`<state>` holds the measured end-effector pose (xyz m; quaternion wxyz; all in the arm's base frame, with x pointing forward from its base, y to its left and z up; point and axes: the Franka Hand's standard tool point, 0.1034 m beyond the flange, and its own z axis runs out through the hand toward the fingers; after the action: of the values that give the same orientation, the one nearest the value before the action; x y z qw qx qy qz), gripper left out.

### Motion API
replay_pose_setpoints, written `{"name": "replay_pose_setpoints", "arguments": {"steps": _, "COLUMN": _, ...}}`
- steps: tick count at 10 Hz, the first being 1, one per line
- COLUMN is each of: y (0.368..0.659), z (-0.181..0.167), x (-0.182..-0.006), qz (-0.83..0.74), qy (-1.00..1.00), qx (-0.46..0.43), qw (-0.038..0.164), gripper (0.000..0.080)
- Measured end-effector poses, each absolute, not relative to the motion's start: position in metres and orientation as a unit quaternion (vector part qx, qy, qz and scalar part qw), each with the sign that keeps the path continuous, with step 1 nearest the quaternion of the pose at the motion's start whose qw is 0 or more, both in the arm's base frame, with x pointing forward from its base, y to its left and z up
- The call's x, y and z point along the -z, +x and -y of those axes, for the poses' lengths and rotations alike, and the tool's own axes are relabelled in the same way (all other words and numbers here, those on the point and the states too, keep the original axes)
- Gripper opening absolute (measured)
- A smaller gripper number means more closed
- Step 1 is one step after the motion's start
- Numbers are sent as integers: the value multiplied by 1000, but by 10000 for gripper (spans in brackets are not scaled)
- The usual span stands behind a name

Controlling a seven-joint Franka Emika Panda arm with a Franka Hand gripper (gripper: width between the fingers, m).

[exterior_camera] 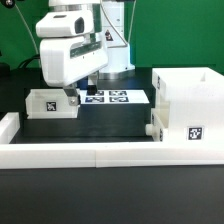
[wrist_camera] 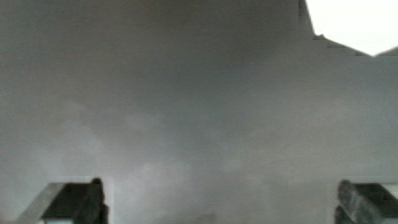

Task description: Assemble drawer

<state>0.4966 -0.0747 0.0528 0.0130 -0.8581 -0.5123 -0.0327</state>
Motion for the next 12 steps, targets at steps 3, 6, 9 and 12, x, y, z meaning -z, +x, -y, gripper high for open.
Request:
{"name": "replay_pose_setpoints", "arguments": {"steps": 3, "y": 491, "z": 85, "x": -53, "qz": 396, "qy": -917, "qx": 48, "qw": 13, "gripper": 649}}
{"name": "replay_pose_setpoints", "arguments": {"steps": 6, "y": 468, "z": 92, "x": -62, "qz": 250, "qy": -967, "qx": 55, "qw": 10, "gripper": 649}}
{"name": "replay_pose_setpoints", "arguments": {"steps": 9, "y": 446, "z": 104, "x": -59, "qz": 142, "qy": -988, "qx": 62, "qw": 10, "gripper": 649}}
{"name": "replay_pose_setpoints", "arguments": {"steps": 12, "y": 443, "z": 105, "x": -57, "qz": 57, "qy": -996, "qx": 63, "qw": 17, "gripper": 649}}
